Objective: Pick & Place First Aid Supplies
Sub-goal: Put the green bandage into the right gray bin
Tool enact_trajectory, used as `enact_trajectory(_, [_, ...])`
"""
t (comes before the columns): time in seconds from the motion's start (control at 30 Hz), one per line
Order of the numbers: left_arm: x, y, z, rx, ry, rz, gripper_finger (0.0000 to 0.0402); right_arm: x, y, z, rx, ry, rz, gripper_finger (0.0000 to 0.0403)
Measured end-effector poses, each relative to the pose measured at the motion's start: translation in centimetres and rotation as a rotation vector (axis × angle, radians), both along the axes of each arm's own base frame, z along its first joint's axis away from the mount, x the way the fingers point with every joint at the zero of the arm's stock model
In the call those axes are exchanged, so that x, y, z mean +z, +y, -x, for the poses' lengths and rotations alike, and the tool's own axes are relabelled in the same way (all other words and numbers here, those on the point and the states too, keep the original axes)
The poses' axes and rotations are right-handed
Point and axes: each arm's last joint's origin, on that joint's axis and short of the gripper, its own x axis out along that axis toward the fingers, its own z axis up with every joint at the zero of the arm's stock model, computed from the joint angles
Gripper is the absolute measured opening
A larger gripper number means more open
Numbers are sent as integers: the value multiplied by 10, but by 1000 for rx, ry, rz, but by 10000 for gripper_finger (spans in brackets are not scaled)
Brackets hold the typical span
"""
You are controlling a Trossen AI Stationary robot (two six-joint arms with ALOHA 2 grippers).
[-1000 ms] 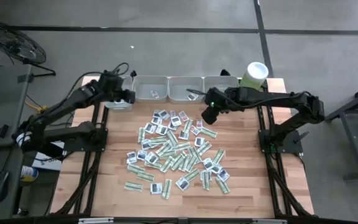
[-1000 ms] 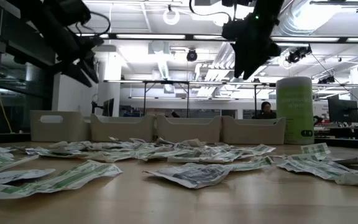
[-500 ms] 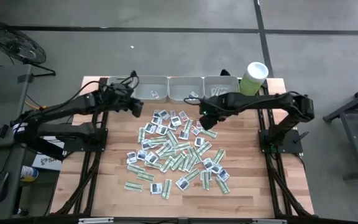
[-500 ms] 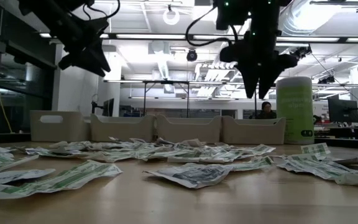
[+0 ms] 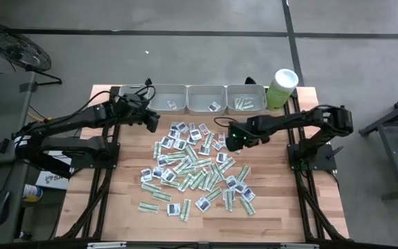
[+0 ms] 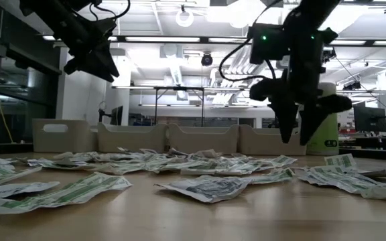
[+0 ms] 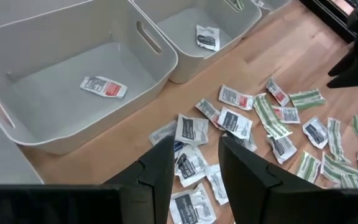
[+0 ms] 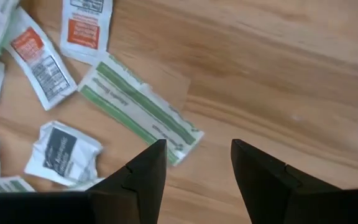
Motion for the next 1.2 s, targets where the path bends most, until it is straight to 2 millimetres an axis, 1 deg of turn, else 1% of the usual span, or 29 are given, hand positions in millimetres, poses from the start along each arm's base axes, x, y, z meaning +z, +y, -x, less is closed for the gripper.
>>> enact_trajectory(0.3, [0, 0, 0, -3, 0, 0, 124, -21, 9, 6, -87, -57, 3, 174])
enact_trajectory(0.57, [0, 0, 0, -3, 1, 1, 124, -40, 15, 12, -177, -154, 26, 168])
enact_trajectory(0.73, [-1, 0, 1, -8, 16, 1, 124, -41, 16, 13, -174, -158, 30, 161])
enact_trajectory(0.97, [-2, 0, 1, -9, 25, 5, 124, -41, 15, 8, -169, -206, 49, 144])
enact_trajectory(1.2, [-2, 0, 1, -9, 25, 4, 124, -46, 14, 4, -161, -211, 61, 142])
